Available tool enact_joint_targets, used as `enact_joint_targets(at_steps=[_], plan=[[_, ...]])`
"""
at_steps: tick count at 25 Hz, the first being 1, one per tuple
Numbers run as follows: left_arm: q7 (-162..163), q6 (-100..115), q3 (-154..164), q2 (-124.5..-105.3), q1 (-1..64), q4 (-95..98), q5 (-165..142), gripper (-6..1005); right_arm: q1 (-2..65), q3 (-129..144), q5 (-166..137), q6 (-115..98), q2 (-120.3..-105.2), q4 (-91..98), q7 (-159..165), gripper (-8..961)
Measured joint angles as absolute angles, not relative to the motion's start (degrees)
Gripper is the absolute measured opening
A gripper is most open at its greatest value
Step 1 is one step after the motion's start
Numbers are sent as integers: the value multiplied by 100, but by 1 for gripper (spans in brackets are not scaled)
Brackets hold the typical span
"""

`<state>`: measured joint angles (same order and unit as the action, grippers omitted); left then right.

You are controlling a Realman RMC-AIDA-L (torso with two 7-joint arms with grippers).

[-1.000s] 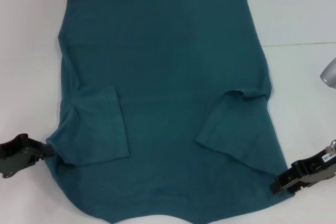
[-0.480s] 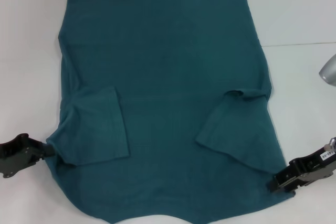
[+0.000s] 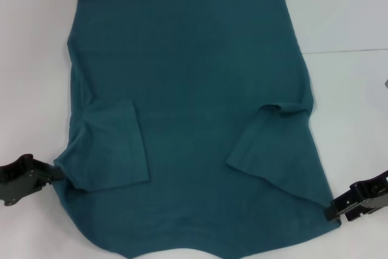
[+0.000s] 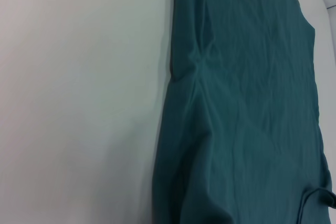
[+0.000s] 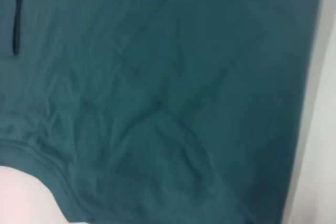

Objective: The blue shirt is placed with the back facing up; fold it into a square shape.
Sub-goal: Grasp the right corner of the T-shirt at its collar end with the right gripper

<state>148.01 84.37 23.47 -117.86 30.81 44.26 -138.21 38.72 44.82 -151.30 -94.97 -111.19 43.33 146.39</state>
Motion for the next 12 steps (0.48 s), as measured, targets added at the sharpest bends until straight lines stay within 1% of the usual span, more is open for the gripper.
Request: enact_joint_targets(at_steps=[3,12], plan=[[14801,8434,2347,-11786,3078,4424,-13821,4,3879,4491,-15165,-9463,-11128,4336,14640,609],[14775,8421,2347,-11765,3076,4345,-13821,4,3962,4500,-15350,-9343,-11249,4319,14627,609]])
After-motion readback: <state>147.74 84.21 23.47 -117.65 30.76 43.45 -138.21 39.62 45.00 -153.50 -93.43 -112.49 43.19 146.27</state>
